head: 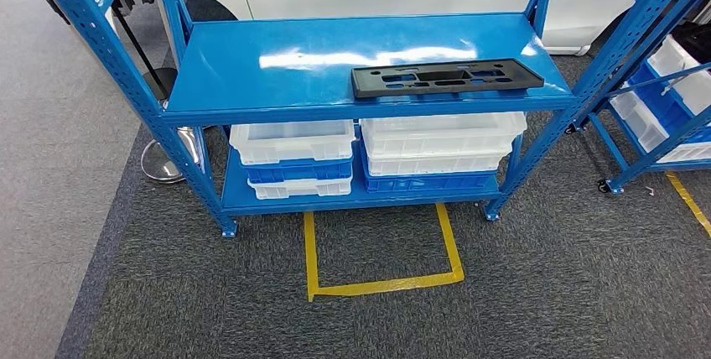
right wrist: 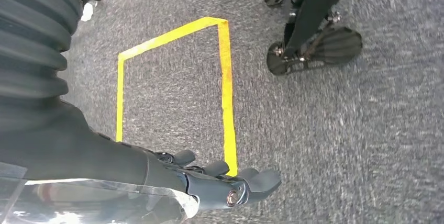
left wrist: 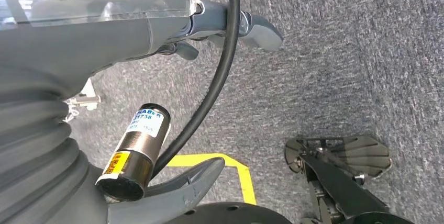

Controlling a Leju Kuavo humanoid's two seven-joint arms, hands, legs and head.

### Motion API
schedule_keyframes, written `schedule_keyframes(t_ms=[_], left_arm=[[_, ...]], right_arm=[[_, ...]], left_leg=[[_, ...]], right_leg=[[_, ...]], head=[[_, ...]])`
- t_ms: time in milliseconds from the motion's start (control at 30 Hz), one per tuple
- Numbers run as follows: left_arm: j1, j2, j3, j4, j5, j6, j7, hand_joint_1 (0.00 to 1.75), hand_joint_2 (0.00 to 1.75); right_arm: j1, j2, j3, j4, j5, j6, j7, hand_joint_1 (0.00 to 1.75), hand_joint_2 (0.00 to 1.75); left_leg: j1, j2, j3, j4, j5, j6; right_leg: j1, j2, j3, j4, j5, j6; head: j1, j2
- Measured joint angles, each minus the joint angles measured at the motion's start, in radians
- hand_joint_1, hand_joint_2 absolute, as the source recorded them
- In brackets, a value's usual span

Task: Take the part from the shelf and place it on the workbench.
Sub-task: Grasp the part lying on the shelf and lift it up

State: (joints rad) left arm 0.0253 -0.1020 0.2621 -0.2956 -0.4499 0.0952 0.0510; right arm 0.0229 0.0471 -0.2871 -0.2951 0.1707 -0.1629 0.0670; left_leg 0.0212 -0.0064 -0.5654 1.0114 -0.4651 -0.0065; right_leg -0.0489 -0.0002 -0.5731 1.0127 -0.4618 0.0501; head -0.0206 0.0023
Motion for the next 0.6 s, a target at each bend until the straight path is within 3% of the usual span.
schedule_keyframes(t_ms=[233, 367, 467, 500, 600], left_arm=[[-0.043, -0.040, 0.108, 0.047, -0.172, 0.037, 0.018, 0.00, 1.75], [-0.055, -0.052, 0.142, 0.063, -0.231, 0.050, 0.024, 0.00, 0.00], [-0.059, -0.056, 0.157, 0.070, -0.240, 0.051, 0.024, 0.00, 0.00], [-0.060, -0.057, 0.160, 0.071, -0.241, 0.051, 0.024, 0.00, 0.00], [-0.063, -0.060, 0.166, 0.076, -0.243, 0.051, 0.026, 0.00, 0.00]], right_arm=[[-0.041, 0.025, -0.117, 0.043, 0.066, -0.045, -0.009, 0.00, 1.75], [-0.054, 0.032, -0.150, 0.059, 0.092, -0.061, -0.016, 0.00, 1.75], [-0.058, 0.035, -0.163, 0.067, 0.099, -0.066, -0.017, 0.00, 1.75], [-0.059, 0.035, -0.167, 0.069, 0.101, -0.068, -0.016, 0.00, 1.31], [-0.062, 0.036, -0.176, 0.074, 0.104, -0.075, -0.003, 0.00, 1.31]], left_leg=[[0.000, 0.000, 0.000, 0.000, 0.000, 0.000], [0.000, 0.000, 0.000, 0.000, 0.000, 0.000], [0.000, 0.000, 0.000, 0.000, 0.000, 0.000], [0.000, 0.000, 0.000, 0.000, 0.000, 0.000], [0.000, 0.000, 0.000, 0.000, 0.000, 0.000]], right_leg=[[0.000, 0.000, 0.000, 0.000, 0.000, 0.000], [0.000, 0.000, 0.000, 0.000, 0.000, 0.000], [0.000, 0.000, 0.000, 0.000, 0.000, 0.000], [0.000, 0.000, 0.000, 0.000, 0.000, 0.000], [0.000, 0.000, 0.000, 0.000, 0.000, 0.000]], head=[[0.000, 0.000], [0.000, 0.000], [0.000, 0.000], [0.000, 0.000], [0.000, 0.000]])
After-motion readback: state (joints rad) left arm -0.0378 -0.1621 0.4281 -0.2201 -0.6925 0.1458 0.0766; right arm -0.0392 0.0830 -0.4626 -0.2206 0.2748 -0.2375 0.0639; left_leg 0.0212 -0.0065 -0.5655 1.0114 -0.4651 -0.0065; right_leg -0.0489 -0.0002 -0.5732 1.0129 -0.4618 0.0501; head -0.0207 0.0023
